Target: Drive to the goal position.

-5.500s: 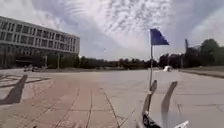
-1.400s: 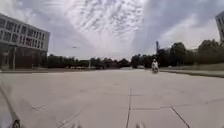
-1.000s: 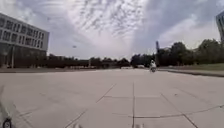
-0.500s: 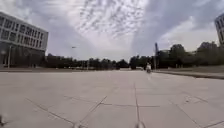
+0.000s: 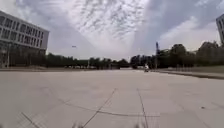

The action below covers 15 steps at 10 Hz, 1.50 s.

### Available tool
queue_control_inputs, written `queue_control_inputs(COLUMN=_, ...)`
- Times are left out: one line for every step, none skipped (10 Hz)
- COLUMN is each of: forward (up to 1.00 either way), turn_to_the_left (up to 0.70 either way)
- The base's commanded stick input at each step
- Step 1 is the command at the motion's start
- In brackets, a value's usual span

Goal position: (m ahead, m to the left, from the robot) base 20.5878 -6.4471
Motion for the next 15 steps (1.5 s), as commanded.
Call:
queue_control_inputs(forward=0.70, turn_to_the_left=0.00)
queue_control_inputs(forward=0.70, turn_to_the_left=0.00)
queue_control_inputs(forward=0.70, turn_to_the_left=0.00)
queue_control_inputs(forward=0.70, turn_to_the_left=0.00)
queue_control_inputs(forward=0.70, turn_to_the_left=-0.13)
queue_control_inputs(forward=0.70, turn_to_the_left=-0.14)
queue_control_inputs(forward=0.70, turn_to_the_left=-0.14)
queue_control_inputs(forward=0.70, turn_to_the_left=-0.14)
queue_control_inputs(forward=0.70, turn_to_the_left=-0.14)
queue_control_inputs(forward=0.70, turn_to_the_left=-0.08)
queue_control_inputs(forward=0.70, turn_to_the_left=0.00)
queue_control_inputs(forward=0.70, turn_to_the_left=0.00)
queue_control_inputs(forward=0.70, turn_to_the_left=0.00)
queue_control_inputs(forward=0.70, turn_to_the_left=0.00)
queue_control_inputs(forward=0.70, turn_to_the_left=0.00)
